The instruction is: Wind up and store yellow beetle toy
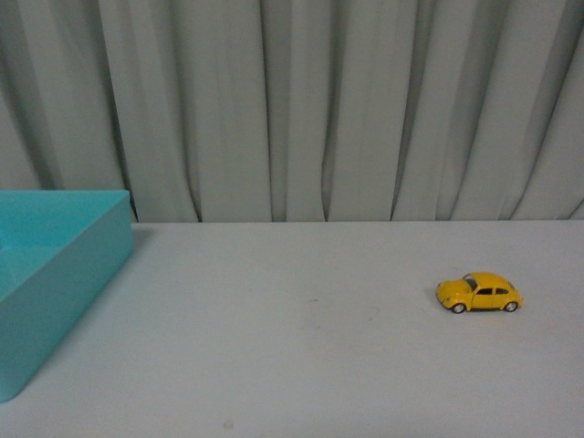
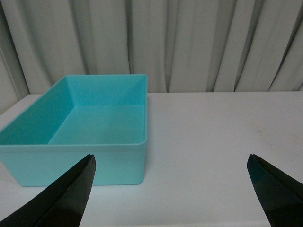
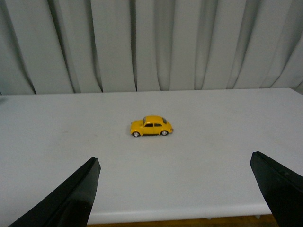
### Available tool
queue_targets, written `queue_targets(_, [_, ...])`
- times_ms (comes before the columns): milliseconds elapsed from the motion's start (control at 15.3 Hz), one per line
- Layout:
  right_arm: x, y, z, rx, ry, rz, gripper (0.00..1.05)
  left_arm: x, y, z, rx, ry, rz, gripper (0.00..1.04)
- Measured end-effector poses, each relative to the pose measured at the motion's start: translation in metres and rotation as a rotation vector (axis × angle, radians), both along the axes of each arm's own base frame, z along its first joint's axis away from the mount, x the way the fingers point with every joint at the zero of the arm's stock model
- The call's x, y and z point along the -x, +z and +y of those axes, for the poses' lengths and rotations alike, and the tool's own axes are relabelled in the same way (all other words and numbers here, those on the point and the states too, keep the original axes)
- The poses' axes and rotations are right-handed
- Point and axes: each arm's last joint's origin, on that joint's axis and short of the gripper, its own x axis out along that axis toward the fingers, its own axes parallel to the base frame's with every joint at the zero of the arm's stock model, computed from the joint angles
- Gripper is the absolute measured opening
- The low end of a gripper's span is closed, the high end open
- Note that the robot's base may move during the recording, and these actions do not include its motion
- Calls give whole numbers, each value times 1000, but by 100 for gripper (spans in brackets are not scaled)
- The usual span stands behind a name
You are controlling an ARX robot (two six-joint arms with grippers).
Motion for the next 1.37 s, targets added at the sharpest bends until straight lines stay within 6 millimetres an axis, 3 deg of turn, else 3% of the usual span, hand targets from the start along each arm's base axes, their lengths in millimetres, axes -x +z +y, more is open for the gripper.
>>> queue_targets(1372, [0, 0, 0, 0, 1, 1, 98, 0, 0, 0, 0, 2, -3, 98])
